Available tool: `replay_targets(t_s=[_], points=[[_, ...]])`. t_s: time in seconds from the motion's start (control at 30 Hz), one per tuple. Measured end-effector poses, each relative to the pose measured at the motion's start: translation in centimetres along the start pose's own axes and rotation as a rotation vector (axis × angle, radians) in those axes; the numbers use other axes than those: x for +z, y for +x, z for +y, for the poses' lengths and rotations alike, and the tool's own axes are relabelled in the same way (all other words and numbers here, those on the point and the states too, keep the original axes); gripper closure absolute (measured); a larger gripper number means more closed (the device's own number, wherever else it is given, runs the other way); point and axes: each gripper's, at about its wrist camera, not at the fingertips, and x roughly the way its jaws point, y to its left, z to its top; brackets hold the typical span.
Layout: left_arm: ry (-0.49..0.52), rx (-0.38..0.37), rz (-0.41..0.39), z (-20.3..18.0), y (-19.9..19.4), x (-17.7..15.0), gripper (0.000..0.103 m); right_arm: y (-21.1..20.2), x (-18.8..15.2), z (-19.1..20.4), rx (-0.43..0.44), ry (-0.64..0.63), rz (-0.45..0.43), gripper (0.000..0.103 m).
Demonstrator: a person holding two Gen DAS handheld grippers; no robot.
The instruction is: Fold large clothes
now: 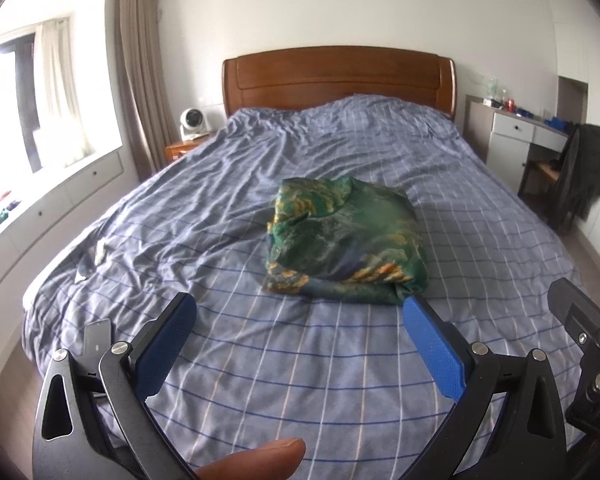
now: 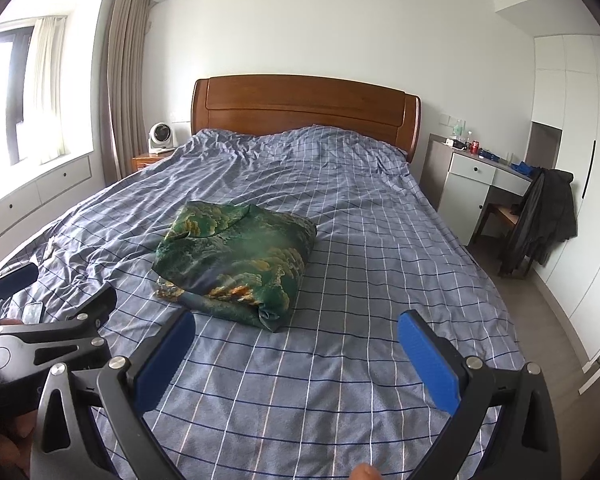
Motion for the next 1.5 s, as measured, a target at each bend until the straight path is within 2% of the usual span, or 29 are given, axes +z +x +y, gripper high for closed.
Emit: replay_targets(t_s=[0.67, 1.27, 1.5], points=[[0.009, 0.043, -0.026, 0.3, -0.7, 0.1, 0.0, 0.2, -0.6, 0.7, 0.015, 0.01, 0.038, 0.0], [-0.004, 0.04, -0.045, 0.7, -1.6, 0.8, 0.0, 0.4, -0.4, 1.2, 0.017, 0.014, 0.047, 0.0], [-0.008, 0.049, -0.027, 0.8, -1.2, 0.7, 0.0, -0.1, -0.3, 1.3, 0.017, 0.019, 0.044, 0.0]])
